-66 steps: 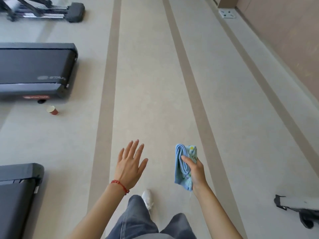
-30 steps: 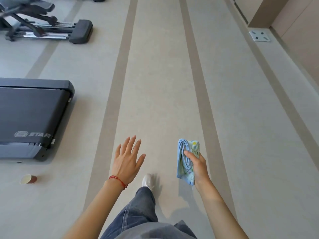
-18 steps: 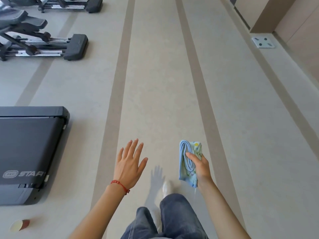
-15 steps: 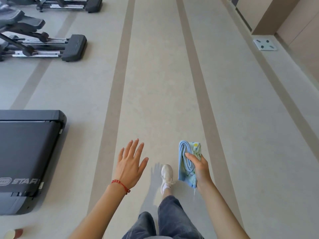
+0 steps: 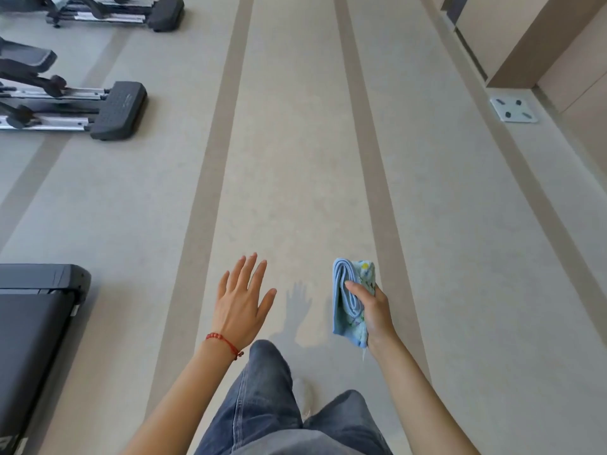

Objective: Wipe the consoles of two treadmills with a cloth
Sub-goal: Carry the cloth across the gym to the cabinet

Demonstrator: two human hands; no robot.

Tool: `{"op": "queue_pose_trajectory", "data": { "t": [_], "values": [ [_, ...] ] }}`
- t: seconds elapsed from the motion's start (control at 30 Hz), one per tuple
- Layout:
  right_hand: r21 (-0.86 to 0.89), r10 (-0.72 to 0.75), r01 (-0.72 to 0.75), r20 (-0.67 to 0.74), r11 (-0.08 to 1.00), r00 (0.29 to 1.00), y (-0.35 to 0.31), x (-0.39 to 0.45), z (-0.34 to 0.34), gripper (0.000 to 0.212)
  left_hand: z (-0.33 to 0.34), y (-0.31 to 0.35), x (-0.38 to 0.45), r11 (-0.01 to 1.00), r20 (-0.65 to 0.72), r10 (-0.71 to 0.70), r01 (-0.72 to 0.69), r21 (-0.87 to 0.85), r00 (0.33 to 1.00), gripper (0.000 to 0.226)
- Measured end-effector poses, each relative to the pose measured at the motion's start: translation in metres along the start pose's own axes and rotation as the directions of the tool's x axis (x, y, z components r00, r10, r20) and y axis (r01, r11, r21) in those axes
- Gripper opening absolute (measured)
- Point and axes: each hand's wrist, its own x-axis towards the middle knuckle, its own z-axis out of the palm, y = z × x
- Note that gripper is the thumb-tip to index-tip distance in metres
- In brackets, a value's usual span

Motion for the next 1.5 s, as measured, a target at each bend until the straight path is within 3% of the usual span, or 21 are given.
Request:
{"op": "queue_pose_trajectory", "data": {
  "t": [0.7, 1.5],
  "values": [
    [0.051, -0.008, 0.012, -0.061, 0.999, 0.998, -0.223, 0.337, 0.183, 0.008, -0.043, -0.114, 0.445, 0.998, -0.011, 0.045, -0.046, -0.037, 0.999, 0.068],
    [0.072, 0.001, 0.001, -0.023, 0.997, 1.0, -0.489, 0.717, 0.311, 0.011, -0.061, -0.15, 0.914, 0.999, -0.004, 0.047, -0.047, -0.003, 0.999, 0.066]
  ]
}}
